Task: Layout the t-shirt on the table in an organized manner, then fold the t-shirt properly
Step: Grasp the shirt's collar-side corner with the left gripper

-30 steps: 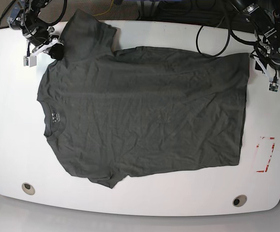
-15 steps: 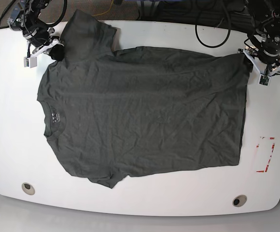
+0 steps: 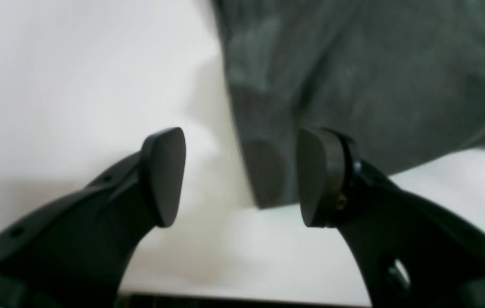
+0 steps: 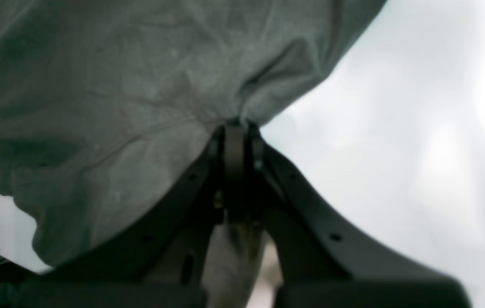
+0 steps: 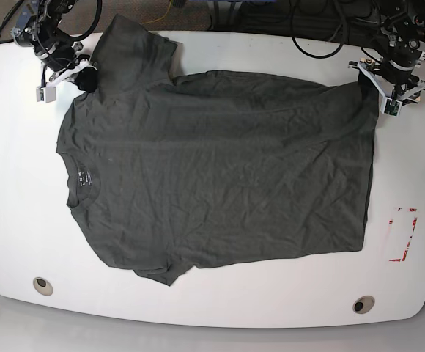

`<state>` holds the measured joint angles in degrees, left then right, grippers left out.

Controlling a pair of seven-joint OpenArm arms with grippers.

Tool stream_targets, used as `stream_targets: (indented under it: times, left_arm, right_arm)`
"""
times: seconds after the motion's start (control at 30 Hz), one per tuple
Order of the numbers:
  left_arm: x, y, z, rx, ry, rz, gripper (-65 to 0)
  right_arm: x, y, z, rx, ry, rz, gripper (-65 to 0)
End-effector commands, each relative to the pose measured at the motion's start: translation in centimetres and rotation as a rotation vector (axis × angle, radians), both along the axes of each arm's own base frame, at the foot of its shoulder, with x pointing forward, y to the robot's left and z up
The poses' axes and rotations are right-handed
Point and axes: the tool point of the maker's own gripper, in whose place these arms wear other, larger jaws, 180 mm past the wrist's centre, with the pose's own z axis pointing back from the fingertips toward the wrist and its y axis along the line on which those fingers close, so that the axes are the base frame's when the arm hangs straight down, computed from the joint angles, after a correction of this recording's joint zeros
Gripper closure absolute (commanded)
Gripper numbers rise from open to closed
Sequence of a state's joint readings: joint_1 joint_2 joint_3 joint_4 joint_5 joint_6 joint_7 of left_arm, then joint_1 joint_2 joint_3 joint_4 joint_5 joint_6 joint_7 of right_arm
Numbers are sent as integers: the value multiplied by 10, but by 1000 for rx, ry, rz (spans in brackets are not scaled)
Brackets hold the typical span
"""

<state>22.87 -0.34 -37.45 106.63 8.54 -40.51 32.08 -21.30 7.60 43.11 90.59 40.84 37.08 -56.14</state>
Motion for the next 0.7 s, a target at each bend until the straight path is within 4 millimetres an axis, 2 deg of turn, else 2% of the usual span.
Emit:
stream_targets:
  times: [0.0, 0.13, 0.53, 0.67]
  left_arm:
    - [3, 3, 11, 16, -34, -2, -383]
    - [-4, 3, 7, 15, -14, -4, -383]
    - [-6, 3, 4, 15, -6, -2, -383]
    - [-8, 3, -2, 3, 10, 0, -383]
  right_arm:
    - [-3, -5, 0, -20, 19, 7, 0]
    - [-3, -5, 0, -20, 19, 7, 0]
    - [-3, -5, 0, -20, 19, 7, 0]
    - [-3, -5, 0, -20, 19, 7, 0]
